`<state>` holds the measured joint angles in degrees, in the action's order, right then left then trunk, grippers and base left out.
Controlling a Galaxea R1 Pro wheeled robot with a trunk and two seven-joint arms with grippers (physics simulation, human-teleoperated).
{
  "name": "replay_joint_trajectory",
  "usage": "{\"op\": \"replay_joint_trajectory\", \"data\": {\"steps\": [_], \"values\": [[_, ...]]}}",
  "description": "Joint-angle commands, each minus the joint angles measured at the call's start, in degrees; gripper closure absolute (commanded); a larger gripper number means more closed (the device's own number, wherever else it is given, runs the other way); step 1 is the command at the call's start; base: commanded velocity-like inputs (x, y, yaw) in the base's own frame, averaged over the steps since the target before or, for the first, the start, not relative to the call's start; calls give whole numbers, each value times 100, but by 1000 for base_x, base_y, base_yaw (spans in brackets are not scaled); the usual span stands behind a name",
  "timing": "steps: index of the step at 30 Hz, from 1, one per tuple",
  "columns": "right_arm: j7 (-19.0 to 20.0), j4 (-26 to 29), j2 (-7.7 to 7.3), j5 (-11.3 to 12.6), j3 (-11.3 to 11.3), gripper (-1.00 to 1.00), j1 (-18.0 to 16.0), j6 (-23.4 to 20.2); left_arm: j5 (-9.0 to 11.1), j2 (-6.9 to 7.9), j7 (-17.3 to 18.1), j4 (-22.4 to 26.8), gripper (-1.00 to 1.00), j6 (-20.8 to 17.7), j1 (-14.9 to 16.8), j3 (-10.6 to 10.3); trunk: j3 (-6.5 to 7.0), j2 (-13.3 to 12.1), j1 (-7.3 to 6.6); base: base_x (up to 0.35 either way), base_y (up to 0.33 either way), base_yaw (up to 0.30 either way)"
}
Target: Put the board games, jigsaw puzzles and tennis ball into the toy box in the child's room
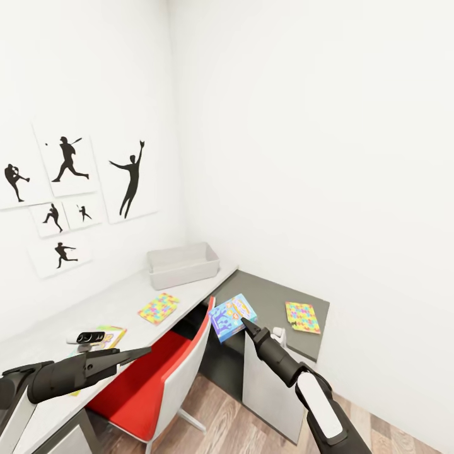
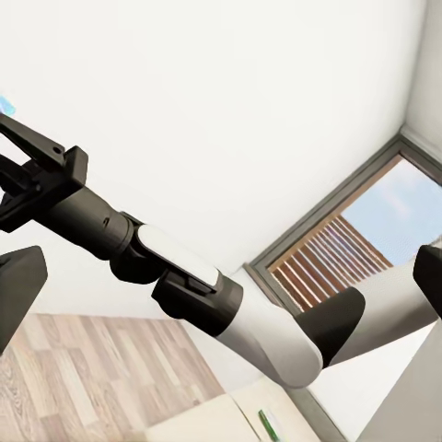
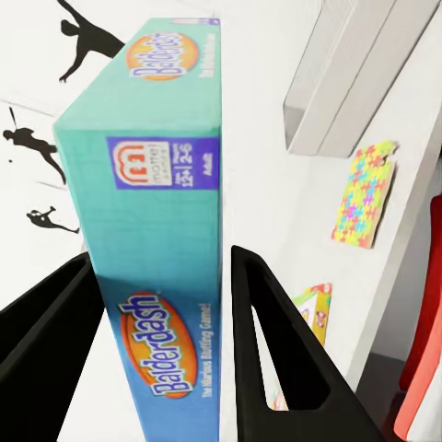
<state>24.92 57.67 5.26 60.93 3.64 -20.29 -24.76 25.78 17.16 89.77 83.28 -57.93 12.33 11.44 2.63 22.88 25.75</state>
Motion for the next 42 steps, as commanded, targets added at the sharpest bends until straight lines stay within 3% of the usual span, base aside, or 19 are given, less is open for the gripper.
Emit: {"op": "replay_joint_trajectory", "data": {"steps": [1, 42], "values": [[0, -1, 1, 50, -5, 100, -2, -38, -3, 1, 23, -1, -100, -61, 2, -1, -2, 4, 3, 99, 0, 0], [-34, 9, 12, 50, -12, 100, -2, -38, -5, -1, 23, -1, -100, -61, 2, -6, 0, 4, 3, 70, 0, 15]]}}
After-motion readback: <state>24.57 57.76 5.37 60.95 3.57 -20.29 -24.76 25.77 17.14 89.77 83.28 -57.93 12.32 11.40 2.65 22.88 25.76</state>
